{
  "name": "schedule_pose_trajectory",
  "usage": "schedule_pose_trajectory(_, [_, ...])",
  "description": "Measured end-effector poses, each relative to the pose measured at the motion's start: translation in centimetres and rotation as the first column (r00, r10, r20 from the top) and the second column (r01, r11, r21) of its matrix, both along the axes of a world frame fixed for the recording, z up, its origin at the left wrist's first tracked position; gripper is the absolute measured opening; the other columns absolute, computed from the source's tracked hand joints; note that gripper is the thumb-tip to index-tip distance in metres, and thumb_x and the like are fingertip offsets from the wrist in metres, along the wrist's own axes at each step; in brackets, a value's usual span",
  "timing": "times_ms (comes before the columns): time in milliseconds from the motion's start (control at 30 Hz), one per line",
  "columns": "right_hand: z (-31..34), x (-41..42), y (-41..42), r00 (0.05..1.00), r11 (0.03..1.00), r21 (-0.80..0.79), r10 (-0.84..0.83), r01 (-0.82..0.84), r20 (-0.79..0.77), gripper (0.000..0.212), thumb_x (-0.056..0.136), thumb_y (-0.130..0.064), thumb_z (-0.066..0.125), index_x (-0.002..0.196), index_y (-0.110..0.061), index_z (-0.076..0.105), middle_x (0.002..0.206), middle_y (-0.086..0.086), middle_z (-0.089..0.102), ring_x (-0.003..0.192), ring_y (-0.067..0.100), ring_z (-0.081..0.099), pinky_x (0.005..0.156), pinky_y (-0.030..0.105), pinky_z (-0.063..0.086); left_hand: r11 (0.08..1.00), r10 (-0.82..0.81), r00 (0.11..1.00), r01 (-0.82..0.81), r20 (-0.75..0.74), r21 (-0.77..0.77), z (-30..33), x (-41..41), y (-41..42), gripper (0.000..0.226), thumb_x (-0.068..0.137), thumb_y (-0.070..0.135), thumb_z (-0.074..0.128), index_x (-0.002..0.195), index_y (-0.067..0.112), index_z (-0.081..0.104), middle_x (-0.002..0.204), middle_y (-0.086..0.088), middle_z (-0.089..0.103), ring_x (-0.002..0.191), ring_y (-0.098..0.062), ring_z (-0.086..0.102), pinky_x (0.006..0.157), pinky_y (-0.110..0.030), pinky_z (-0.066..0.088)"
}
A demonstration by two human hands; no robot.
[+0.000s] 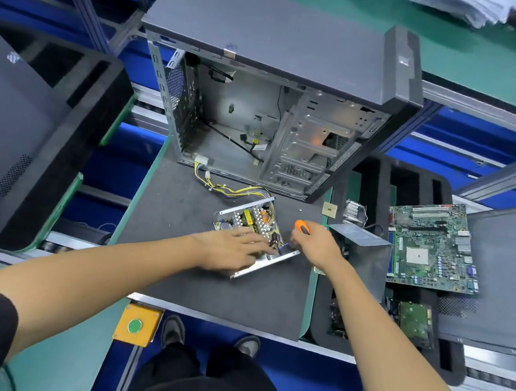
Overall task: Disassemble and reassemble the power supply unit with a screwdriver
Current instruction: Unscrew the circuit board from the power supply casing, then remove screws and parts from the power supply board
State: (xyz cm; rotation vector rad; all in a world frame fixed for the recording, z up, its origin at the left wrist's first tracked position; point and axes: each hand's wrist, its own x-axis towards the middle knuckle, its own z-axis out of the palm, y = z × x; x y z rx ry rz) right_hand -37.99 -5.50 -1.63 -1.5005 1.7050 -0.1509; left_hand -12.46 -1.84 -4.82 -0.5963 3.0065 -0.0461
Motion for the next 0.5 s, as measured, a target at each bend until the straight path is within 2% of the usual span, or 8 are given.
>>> schedule_pose_trajectory(67, [0.9, -0.3, -0.7, 1.0, 0.993, -0.12, -0.016, 0.017, 0.011, 0.021, 0.078, -0.031, 0.054, 0.069, -0.021, 0.039, 0.06, -0.006, 0.042, 0.06, 0.019, 0.037, 0.06, 0.035, 0.033, 0.993, 0.092, 0.992, -0.085, -0.088, 0.078, 0.5, 0.4, -0.8, 0.015, 0.096, 0.03, 0.051, 0.106, 0.02, 0.057, 0.15, -0.002, 0.043, 0.138, -0.029, 0.037, 0.113, -0.042, 0.028])
schedule_pose_trajectory(133, [2.3, -0.3, -1.6, 0.991, 0.974, -0.219, -0.03, 0.059, 0.134, 0.023, 0.076, -0.019, 0.056, 0.066, -0.02, 0.036, 0.059, -0.006, 0.034, 0.059, 0.017, 0.029, 0.056, 0.033, 0.026, 0.969, 0.211, 0.971, -0.192, -0.116, 0.156, 1.6, 0.9, -1.8, 0.015, 0.098, 0.034, 0.045, 0.104, 0.022, 0.052, 0.127, 0.004, 0.051, 0.119, -0.023, 0.043, 0.102, -0.036, 0.029])
schedule_pose_trajectory(200, [4.1, -0.2, -2.7, 0.957, 0.961, -0.24, -0.065, 0.136, 0.283, 0.018, 0.076, -0.013, 0.056, 0.062, -0.015, 0.045, 0.056, 0.001, 0.037, 0.055, 0.016, 0.032, 0.055, 0.03, 0.027, 0.9, 0.372, 0.909, -0.304, -0.189, 0.313, 2.7, 0.9, -2.9, 0.007, 0.097, 0.028, 0.05, 0.1, 0.023, 0.051, 0.101, 0.013, 0.053, 0.099, -0.014, 0.044, 0.09, -0.03, 0.031])
schedule_pose_trajectory(267, [6.1, 0.1, -3.6, 0.892, 0.956, -0.214, -0.09, 0.202, 0.443, 0.016, 0.078, -0.015, 0.053, 0.065, -0.008, 0.061, 0.055, -0.002, 0.054, 0.047, 0.015, 0.047, 0.048, 0.024, 0.035, 0.724, 0.584, 0.775, -0.364, -0.24, 0.586, 3.6, 0.4, -3.5, 0.006, 0.095, 0.017, 0.058, 0.097, 0.019, 0.053, 0.095, 0.016, 0.062, 0.086, -0.007, 0.053, 0.082, -0.025, 0.036])
schedule_pose_trajectory(333, [7.6, 0.5, -4.1, 0.848, 0.96, -0.219, -0.034, 0.175, 0.529, 0.022, 0.076, -0.016, 0.052, 0.07, -0.005, 0.07, 0.066, 0.004, 0.068, 0.054, 0.018, 0.062, 0.05, 0.024, 0.045, 0.527, 0.741, 0.622, -0.305, -0.253, 0.793, 4.0, -0.3, -3.7, 0.013, 0.096, 0.012, 0.064, 0.094, 0.015, 0.052, 0.098, 0.008, 0.071, 0.084, -0.007, 0.063, 0.073, -0.02, 0.044])
schedule_pose_trajectory(400, [8.3, 1.0, -4.6, 0.886, 0.952, -0.285, 0.035, 0.111, 0.463, 0.023, 0.079, -0.024, 0.053, 0.069, -0.02, 0.073, 0.077, 0.001, 0.072, 0.07, 0.016, 0.066, 0.06, 0.028, 0.049, 0.425, 0.828, 0.491, -0.233, -0.271, 0.875, 4.0, -1.0, -3.6, 0.016, 0.095, 0.01, 0.07, 0.095, 0.012, 0.054, 0.099, -0.001, 0.073, 0.084, -0.009, 0.068, 0.073, -0.02, 0.052])
schedule_pose_trajectory(467, [8.5, 1.5, -4.9, 0.914, 0.94, -0.327, 0.049, 0.093, 0.402, 0.021, 0.086, -0.028, 0.053, 0.067, -0.026, 0.062, 0.068, -0.014, 0.065, 0.061, 0.014, 0.058, 0.059, 0.033, 0.045, 0.366, 0.877, 0.394, -0.175, -0.276, 0.914, 3.8, -1.4, -3.5, 0.018, 0.092, 0.006, 0.073, 0.099, 0.013, 0.058, 0.097, -0.002, 0.074, 0.082, -0.006, 0.069, 0.074, -0.02, 0.053])
schedule_pose_trajectory(500, [8.5, 1.8, -5.0, 0.895, 0.94, -0.32, 0.039, 0.118, 0.445, 0.022, 0.087, -0.025, 0.054, 0.065, -0.026, 0.055, 0.06, -0.016, 0.058, 0.053, 0.013, 0.051, 0.053, 0.031, 0.04, 0.336, 0.896, 0.353, -0.148, -0.268, 0.93, 3.7, -1.6, -3.6, 0.022, 0.09, 0.005, 0.075, 0.101, 0.017, 0.06, 0.096, -0.001, 0.075, 0.08, -0.007, 0.069, 0.073, -0.019, 0.052])
